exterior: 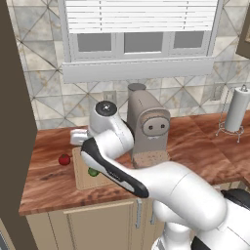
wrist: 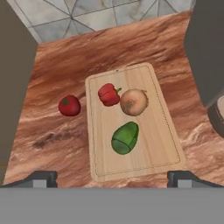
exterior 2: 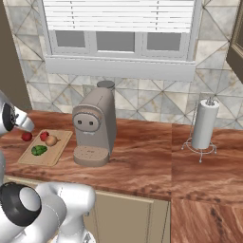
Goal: Place the avocado, onion, tomato, and bell pepper on the cutting board.
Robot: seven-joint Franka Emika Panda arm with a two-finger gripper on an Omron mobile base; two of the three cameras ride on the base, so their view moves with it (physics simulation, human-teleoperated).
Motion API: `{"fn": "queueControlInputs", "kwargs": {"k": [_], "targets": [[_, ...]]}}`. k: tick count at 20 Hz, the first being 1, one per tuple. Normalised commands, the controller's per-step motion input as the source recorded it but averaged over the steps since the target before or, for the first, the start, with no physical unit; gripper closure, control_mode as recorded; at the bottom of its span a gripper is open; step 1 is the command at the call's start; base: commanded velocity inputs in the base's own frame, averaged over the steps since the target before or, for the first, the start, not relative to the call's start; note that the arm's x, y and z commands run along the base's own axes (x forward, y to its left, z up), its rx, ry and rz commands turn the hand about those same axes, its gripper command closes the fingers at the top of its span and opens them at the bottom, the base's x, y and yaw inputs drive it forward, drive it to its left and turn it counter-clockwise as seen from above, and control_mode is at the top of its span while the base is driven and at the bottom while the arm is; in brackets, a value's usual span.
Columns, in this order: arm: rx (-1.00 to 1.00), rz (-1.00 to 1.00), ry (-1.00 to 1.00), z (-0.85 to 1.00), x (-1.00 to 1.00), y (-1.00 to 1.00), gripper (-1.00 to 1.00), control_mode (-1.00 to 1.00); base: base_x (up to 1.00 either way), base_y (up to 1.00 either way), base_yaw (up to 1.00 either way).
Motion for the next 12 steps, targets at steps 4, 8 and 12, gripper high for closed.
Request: {"fn": "queueControlInputs", "kwargs": {"k": [4, 8, 12], "targets": [[0.00, 0.17, 0.00, 0.10, 0.00, 0.16, -1.00, -1.00, 0.00, 0.00, 0.00], [-0.05, 0.19, 0.01, 0.05, 0.00, 0.18, -1.00, -1.00, 0.00, 0.00, 0.00], [-0.15, 0.14, 0.00, 0.00, 0.00, 0.23, -1.00, -1.00, 0.00, 0.00, 0.00]]}}
